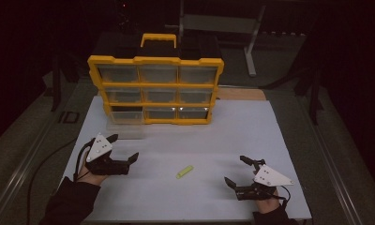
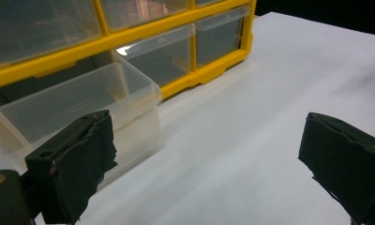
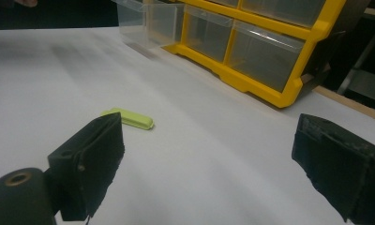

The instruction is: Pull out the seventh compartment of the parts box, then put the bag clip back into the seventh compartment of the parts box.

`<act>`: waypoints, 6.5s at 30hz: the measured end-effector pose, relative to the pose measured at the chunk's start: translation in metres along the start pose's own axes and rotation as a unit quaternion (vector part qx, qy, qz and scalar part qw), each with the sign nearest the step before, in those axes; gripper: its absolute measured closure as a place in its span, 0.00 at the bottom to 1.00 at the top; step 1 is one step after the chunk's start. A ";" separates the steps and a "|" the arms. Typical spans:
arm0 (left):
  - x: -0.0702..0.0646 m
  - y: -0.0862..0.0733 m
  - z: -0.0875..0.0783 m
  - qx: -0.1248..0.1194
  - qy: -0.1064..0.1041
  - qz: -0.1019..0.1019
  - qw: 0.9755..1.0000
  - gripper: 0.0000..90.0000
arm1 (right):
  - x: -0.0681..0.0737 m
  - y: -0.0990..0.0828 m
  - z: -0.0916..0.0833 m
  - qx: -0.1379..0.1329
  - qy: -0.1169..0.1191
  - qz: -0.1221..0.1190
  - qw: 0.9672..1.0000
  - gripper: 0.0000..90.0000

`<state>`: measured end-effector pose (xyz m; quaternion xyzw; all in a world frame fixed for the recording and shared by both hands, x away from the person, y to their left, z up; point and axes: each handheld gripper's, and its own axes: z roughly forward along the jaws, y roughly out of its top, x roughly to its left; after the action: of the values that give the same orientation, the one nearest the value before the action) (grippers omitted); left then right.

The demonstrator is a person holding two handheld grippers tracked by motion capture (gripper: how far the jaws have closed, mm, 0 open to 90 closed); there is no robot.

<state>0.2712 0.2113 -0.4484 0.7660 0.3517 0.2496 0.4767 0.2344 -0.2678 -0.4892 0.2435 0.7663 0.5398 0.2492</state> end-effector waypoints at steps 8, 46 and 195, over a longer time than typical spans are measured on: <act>-0.009 -0.013 -0.004 -0.006 -0.002 -0.011 1.000 0.05 | 0.000 0.000 0.000 0.000 0.000 -0.001 1.000 0.10; -0.029 -0.071 -0.018 -0.065 0.006 -0.019 0.998 0.05 | 0.000 -0.002 0.001 0.009 0.006 0.000 1.000 0.10; -0.030 -0.077 -0.020 -0.090 -0.014 -0.018 0.996 0.05 | 0.017 0.040 0.171 0.226 0.311 -0.091 0.919 0.44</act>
<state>0.2153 0.2221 -0.5109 0.7169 0.3351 0.2608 0.5529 0.3360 -0.1243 -0.5035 0.0424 0.9255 0.3761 -0.0148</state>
